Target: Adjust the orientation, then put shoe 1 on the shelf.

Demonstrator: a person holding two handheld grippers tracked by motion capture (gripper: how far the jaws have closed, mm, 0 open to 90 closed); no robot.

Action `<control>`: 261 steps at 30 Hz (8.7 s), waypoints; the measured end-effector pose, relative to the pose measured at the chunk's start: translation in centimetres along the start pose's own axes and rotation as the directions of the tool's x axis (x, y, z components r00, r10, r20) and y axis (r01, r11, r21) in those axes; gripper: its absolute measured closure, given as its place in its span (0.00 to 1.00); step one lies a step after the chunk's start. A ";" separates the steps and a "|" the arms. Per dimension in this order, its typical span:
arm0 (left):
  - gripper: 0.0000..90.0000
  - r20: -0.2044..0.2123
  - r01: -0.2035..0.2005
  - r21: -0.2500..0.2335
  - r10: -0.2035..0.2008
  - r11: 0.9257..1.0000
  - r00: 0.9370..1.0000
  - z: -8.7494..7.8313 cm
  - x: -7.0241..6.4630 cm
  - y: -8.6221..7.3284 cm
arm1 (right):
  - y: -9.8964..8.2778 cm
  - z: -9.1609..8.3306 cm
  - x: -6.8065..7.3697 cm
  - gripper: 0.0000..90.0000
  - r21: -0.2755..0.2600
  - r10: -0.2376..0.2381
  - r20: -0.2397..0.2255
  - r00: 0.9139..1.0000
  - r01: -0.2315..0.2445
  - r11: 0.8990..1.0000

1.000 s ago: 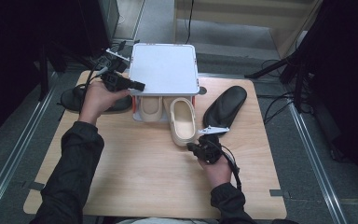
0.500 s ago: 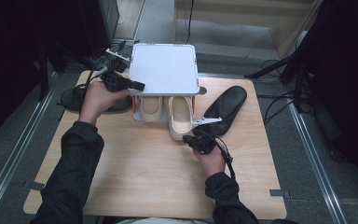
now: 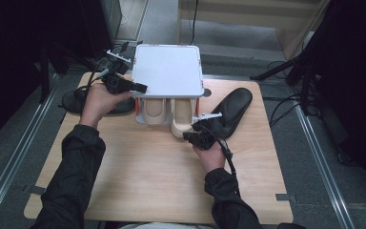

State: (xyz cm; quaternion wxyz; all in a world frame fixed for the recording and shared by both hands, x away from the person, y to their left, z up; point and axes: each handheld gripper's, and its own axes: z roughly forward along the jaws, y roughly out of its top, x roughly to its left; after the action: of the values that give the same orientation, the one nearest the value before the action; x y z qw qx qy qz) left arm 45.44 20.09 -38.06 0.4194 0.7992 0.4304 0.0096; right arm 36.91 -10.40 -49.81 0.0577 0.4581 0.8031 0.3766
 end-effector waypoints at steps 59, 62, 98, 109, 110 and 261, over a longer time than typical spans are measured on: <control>0.48 0.033 0.063 -0.002 -0.063 0.998 0.997 -1.1 -0.8 0.2 | -1.6 -3.9 0.3 0.70 -0.096 -0.022 -0.096 0.995 0.012 0.995; 0.45 0.023 0.059 -0.007 -0.059 0.998 0.998 -1.5 -1.0 0.1 | -2.3 -4.8 -0.4 0.61 -0.112 -0.045 -0.143 0.989 0.029 0.993; 0.75 -0.130 0.163 -0.159 -0.185 0.974 0.974 -6.3 2.8 -6.6 | -4.7 -8.1 -2.3 0.54 -0.198 -0.112 -0.149 0.983 0.081 0.977; 1.00 -0.161 0.210 -0.109 -0.225 0.972 0.961 -2.9 6.5 -8.5 | -4.8 -7.8 -2.4 0.56 -0.168 -0.102 -0.137 0.985 0.078 0.983; 1.00 -0.179 0.214 -0.102 -0.229 0.972 0.957 -2.6 6.7 -8.5 | -4.8 -7.8 -2.3 0.56 -0.167 -0.105 -0.139 0.985 0.082 0.983; 0.60 -0.386 0.411 -0.121 -0.424 0.904 0.819 -3.9 14.0 -15.7 | -6.1 -7.9 -2.1 0.58 -0.144 -0.062 -0.129 0.990 0.043 0.989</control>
State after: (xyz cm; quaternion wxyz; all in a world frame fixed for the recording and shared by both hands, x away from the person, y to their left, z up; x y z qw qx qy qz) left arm 42.08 36.75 -51.09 0.3261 0.6592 0.6717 0.0892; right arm 30.44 -18.19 -48.74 0.0459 0.4053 0.7884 0.4604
